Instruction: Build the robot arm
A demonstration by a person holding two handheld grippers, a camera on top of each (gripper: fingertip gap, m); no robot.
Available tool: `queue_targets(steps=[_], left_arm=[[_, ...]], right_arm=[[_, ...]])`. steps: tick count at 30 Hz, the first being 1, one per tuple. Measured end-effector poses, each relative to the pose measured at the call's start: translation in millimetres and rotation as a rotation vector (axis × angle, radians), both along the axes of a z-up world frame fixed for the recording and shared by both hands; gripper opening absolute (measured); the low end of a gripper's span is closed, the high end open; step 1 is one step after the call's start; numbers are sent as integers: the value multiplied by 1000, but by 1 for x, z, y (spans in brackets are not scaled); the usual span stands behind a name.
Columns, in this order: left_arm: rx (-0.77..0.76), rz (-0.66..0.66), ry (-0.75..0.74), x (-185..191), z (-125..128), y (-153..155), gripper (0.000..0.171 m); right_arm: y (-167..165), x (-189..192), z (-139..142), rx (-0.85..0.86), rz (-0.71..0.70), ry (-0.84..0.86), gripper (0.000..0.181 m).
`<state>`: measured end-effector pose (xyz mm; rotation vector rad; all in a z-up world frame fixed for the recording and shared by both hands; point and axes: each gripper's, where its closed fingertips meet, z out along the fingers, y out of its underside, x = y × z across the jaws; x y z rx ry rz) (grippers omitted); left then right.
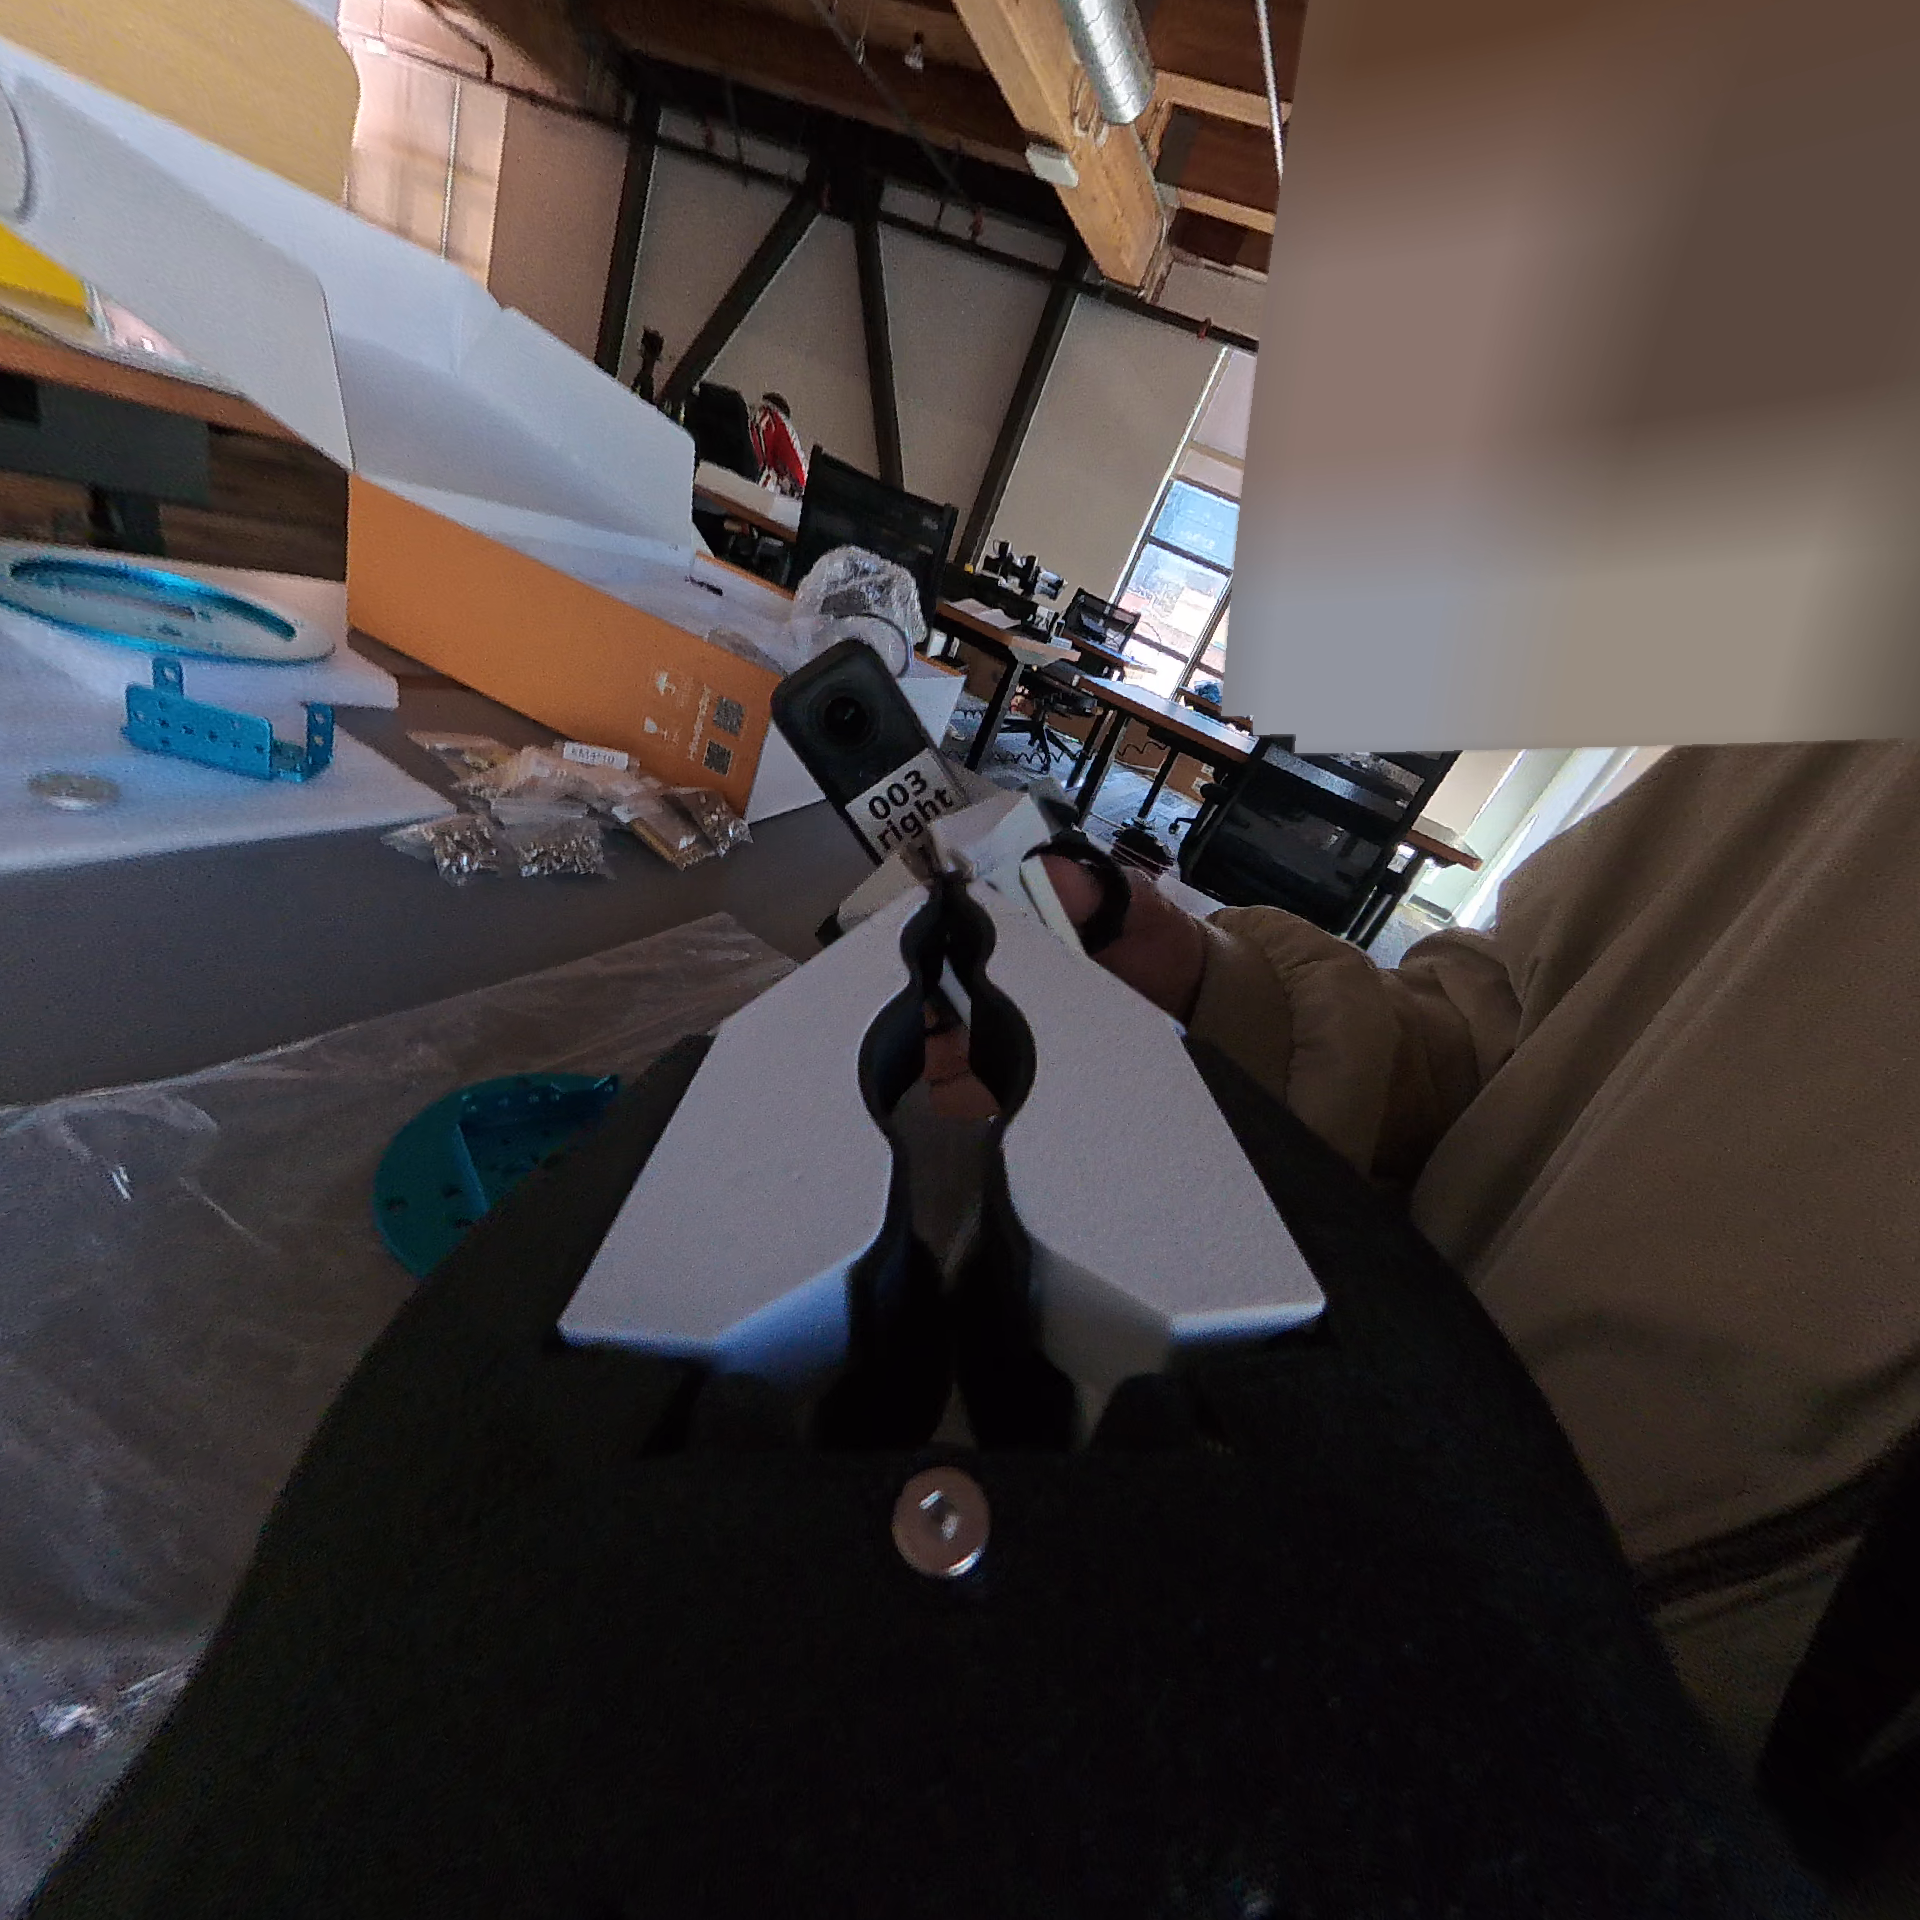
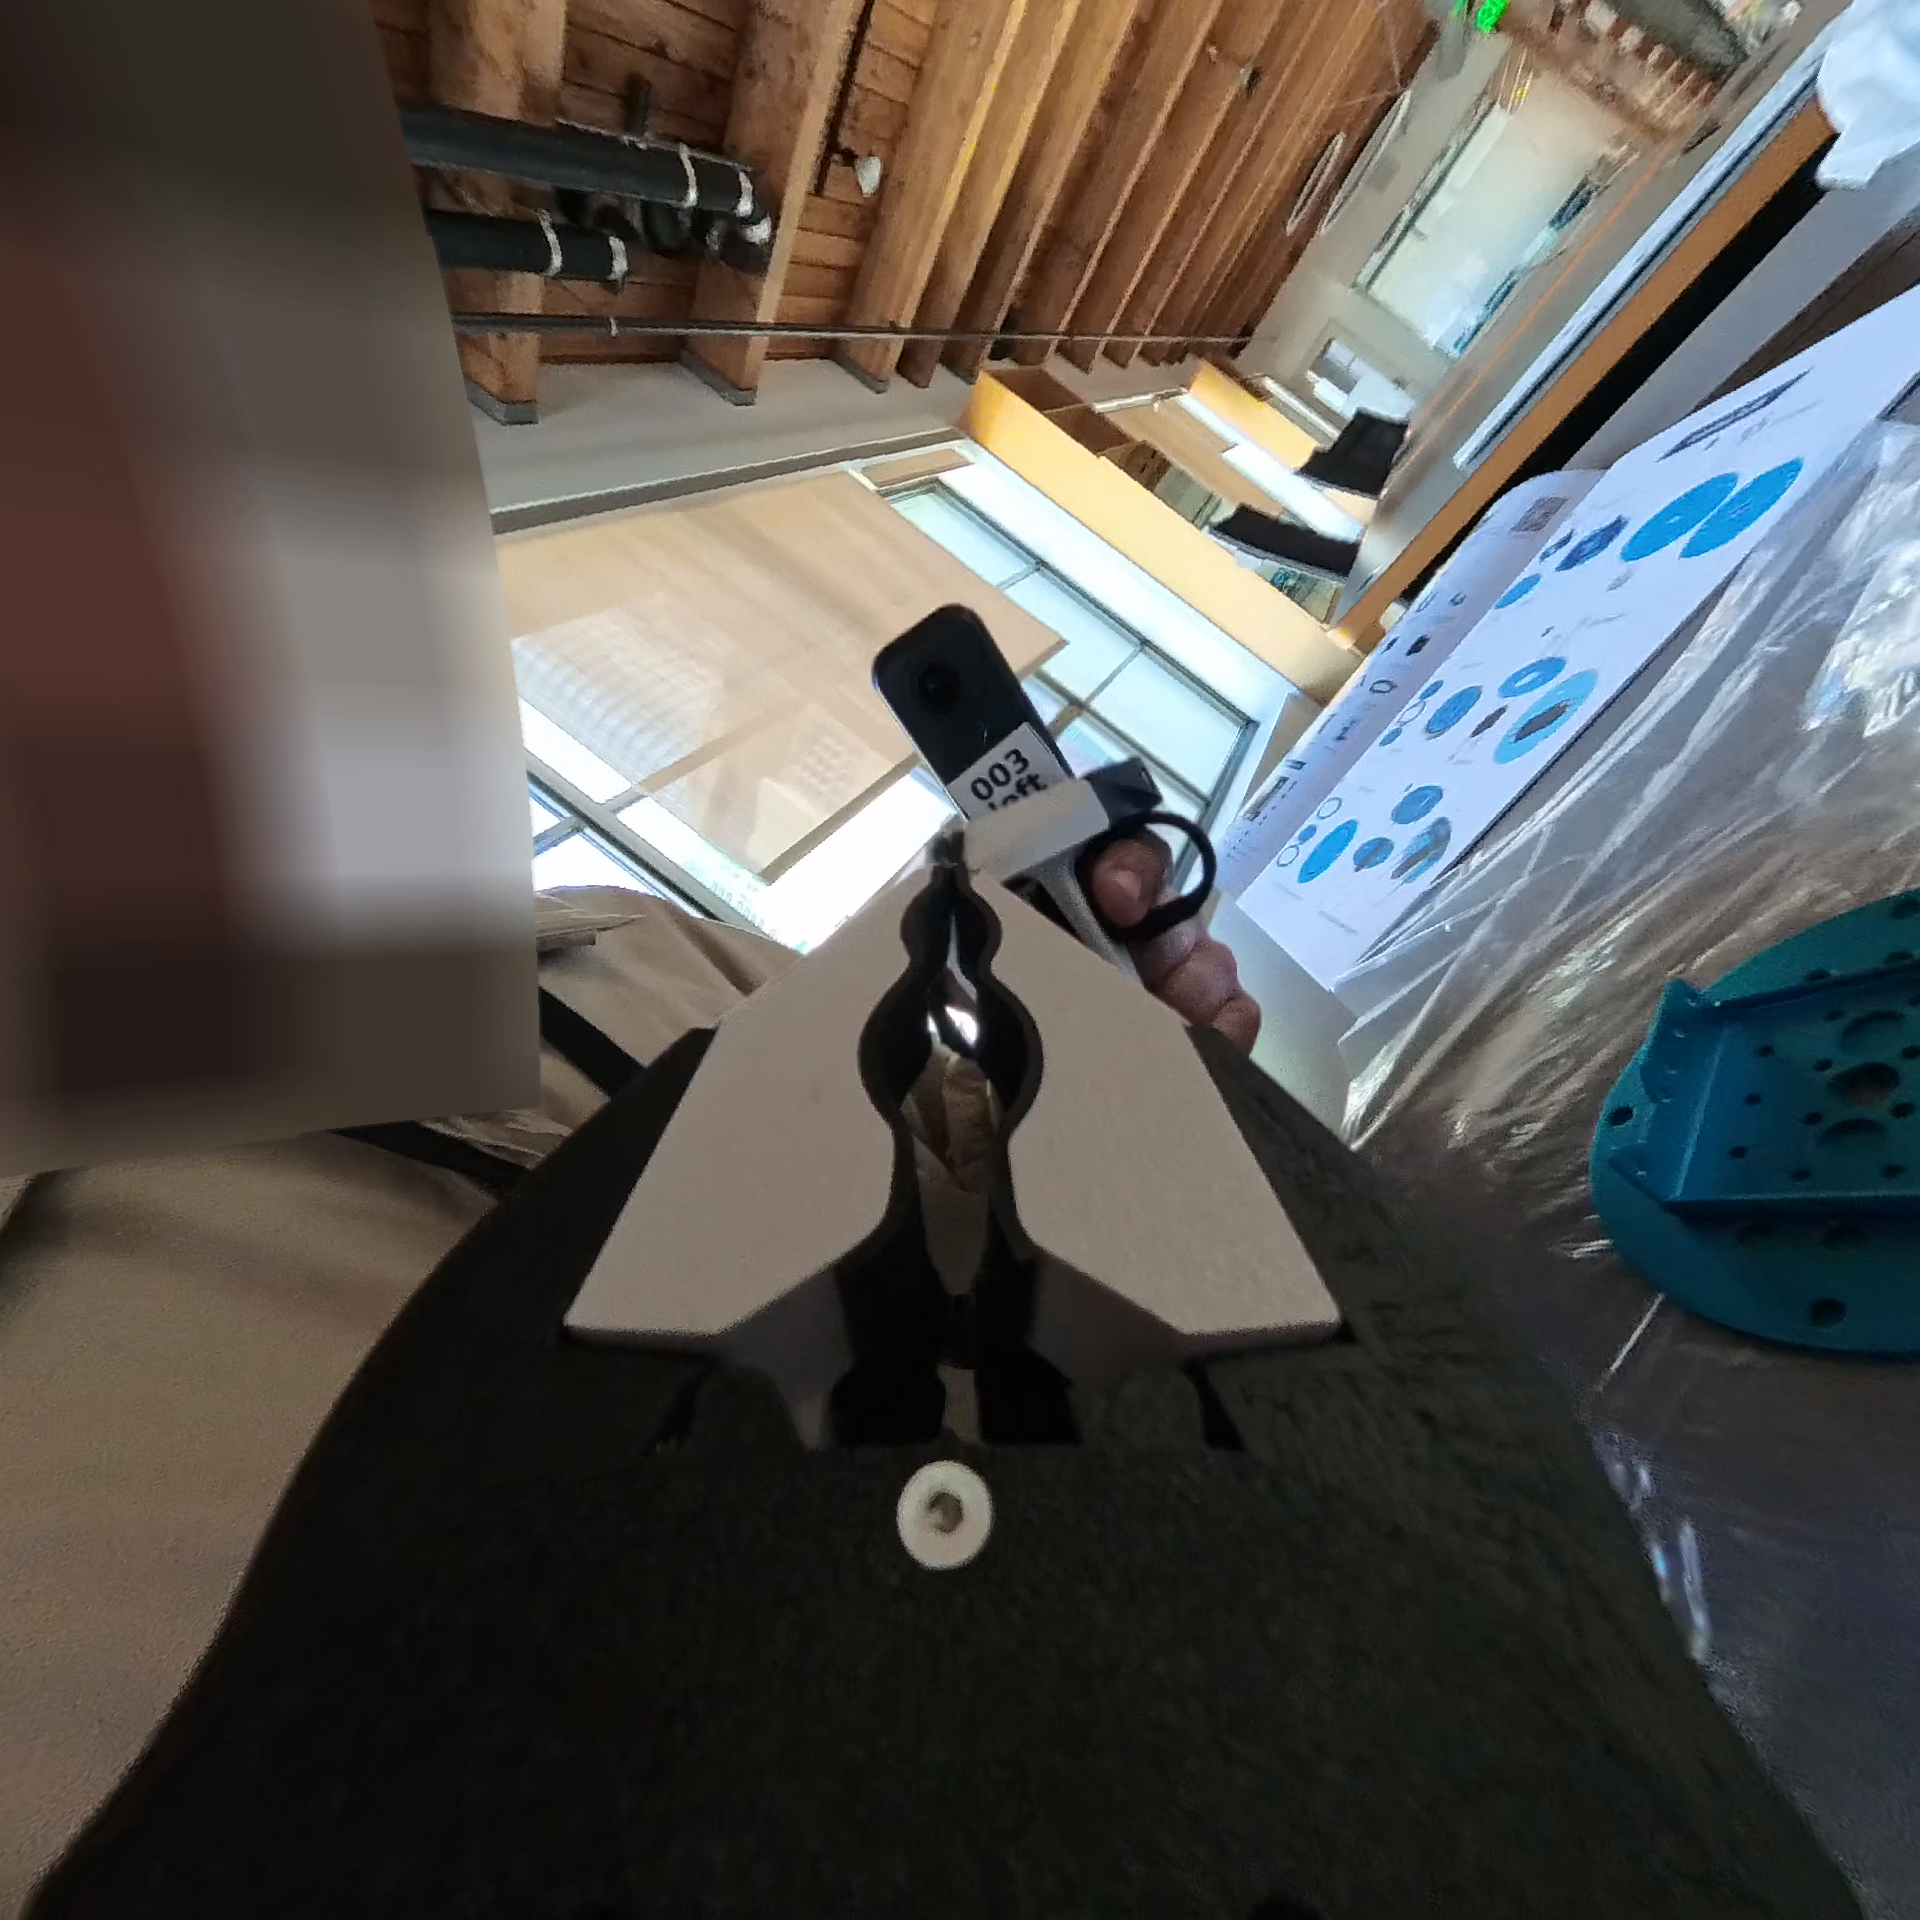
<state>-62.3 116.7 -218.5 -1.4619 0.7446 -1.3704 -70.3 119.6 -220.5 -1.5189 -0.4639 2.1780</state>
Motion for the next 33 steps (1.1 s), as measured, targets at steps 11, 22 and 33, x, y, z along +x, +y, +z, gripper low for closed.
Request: queue_targets(steps=[11, 22, 33], left_arm=[[69, 103, 331, -13, -42, 17, 0], [-22, 38, 670, -40, -97, -2, 19], [-87, 54, 530, -36, -84, -8, 18]], right_arm=[[37, 32, -16, 253, -277, -319, 0], [0, 31, -86, 792, -108, -925, 17], [-8, 11, -116, 841, -37, -1094, 9]])
